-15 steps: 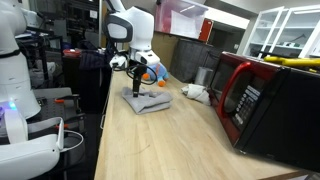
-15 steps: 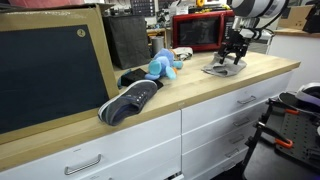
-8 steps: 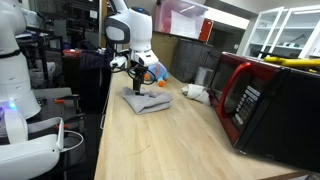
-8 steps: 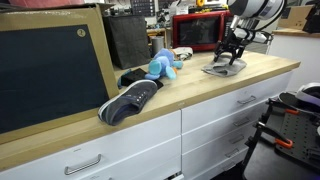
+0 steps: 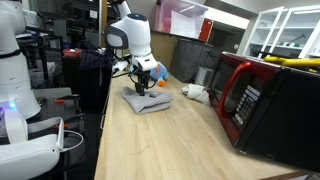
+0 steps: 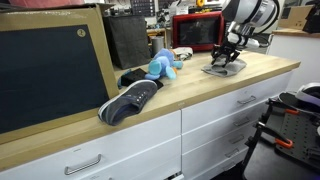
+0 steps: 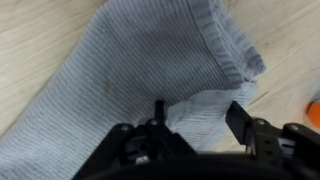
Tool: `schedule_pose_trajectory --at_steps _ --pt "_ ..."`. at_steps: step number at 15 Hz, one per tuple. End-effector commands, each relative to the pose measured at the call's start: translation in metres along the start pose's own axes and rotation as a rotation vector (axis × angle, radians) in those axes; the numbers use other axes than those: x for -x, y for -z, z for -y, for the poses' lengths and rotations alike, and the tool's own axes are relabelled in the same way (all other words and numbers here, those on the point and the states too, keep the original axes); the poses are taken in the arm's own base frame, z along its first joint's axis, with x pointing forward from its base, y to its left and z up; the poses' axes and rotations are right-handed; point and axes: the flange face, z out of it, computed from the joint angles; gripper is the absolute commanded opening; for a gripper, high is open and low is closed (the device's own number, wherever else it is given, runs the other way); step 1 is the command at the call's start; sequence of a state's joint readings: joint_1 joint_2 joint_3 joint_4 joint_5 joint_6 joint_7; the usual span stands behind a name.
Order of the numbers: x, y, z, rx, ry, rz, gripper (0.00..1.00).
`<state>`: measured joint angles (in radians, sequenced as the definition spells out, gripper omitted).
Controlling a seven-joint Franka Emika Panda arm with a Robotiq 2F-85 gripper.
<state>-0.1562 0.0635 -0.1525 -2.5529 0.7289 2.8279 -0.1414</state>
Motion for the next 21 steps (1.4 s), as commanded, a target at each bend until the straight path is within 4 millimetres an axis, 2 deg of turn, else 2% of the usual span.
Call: schedule_pose_trajectory --at_steps 1,5,6,9,18,19,20,21 --pt "-0.006 0.001 0.006 -0.032 -0.028 -0.02 0.36" --pt "-0.011 0.011 0.013 -0.067 -0.057 -0.024 0.05" --pt "-0.011 0.013 0.016 -0.076 -0.058 -0.026 0.01" --pt "-0.011 0.018 0.031 -0.101 -0.045 -0.025 0.0" --pt "0.015 0.004 0.089 -0.15 0.026 0.018 0.01" --pt "0.015 0.003 0.091 -0.151 0.028 0.02 0.28" --pt "0.015 0.003 0.092 -0.152 0.027 0.017 0.29" --pt "0.013 0.004 0.092 -0.152 0.026 0.013 0.36"
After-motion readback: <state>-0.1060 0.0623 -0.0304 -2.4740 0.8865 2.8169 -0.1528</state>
